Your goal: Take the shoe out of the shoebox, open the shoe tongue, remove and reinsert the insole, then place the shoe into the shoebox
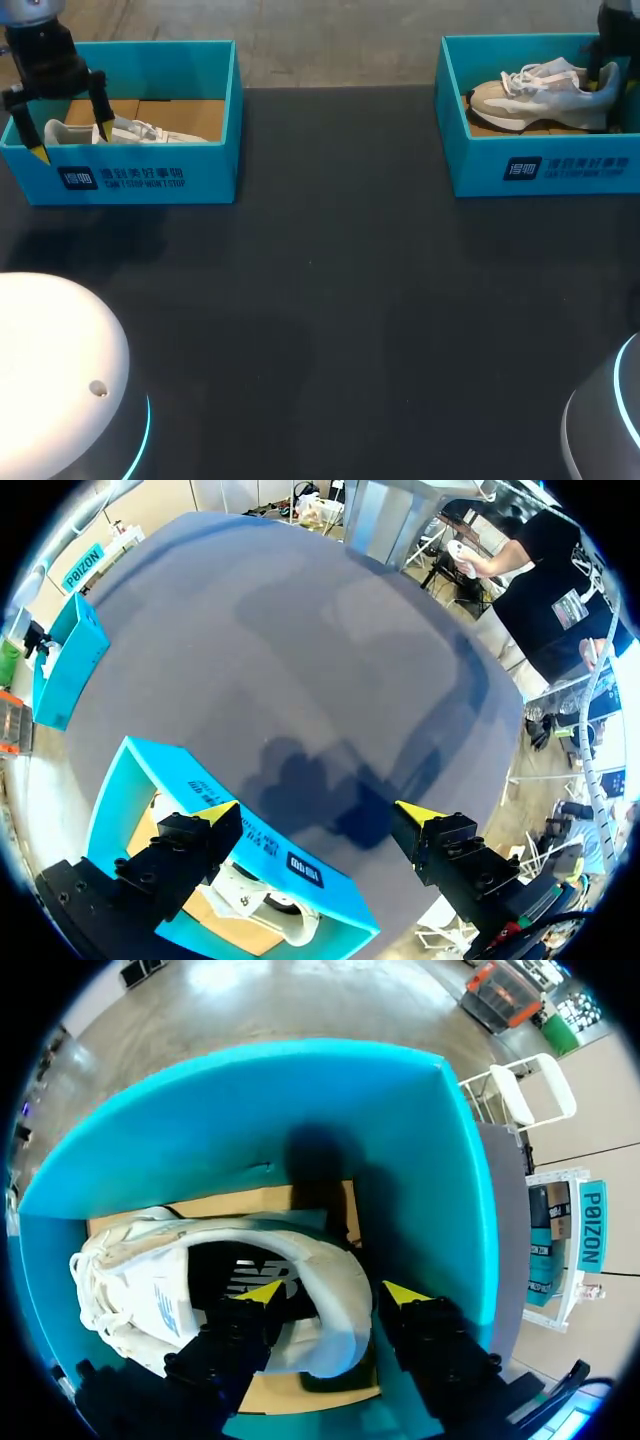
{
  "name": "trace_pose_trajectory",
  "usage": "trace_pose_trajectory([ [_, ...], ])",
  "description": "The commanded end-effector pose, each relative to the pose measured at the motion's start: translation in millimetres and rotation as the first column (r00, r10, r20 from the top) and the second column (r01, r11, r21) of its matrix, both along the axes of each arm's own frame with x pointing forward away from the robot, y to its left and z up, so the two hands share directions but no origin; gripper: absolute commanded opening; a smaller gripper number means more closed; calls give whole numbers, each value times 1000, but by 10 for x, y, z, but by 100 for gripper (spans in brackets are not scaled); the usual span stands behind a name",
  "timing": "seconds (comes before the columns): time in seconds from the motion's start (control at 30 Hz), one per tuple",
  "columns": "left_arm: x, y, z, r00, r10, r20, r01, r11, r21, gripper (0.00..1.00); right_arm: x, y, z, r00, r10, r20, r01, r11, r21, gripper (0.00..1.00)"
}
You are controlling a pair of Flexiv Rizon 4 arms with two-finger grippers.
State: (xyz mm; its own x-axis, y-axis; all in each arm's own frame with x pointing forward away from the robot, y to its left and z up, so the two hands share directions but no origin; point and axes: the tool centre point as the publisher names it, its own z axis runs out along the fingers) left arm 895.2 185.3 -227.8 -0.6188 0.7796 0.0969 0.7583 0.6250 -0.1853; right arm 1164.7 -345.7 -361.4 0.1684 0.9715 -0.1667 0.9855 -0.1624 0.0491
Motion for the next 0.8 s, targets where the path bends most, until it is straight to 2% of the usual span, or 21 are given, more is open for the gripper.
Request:
trace_pose_trajectory([
  [0.03,-9,4,-3,1000,0,3,0,1000,0,100,48,-31,-59,1000,-11,-23,11,1000,4,62],
  [0.23,-9,4,-3,1000,0,3,0,1000,0,100,-2,-57,-113,999,-12,-42,12,1000,6,66],
  [0.43,-9,4,-3,1000,0,3,0,1000,0,100,35,-29,-198,998,5,-56,-4,1000,11,69],
  [0.47,-9,4,-3,1000,0,3,0,1000,0,100,42,-26,-209,998,6,-58,-5,1000,12,68],
  [0.53,-9,4,-3,1000,0,3,0,1000,0,100,59,-18,-226,998,8,-63,-7,1000,15,55],
  [0.6,-9,4,-3,1000,0,3,0,1000,0,100,74,-6,-208,998,10,-63,-9,1000,15,49],
  [0.8,-9,4,-3,1000,0,3,0,1000,0,100,89,18,-194,998,20,-66,-19,1000,15,38],
])
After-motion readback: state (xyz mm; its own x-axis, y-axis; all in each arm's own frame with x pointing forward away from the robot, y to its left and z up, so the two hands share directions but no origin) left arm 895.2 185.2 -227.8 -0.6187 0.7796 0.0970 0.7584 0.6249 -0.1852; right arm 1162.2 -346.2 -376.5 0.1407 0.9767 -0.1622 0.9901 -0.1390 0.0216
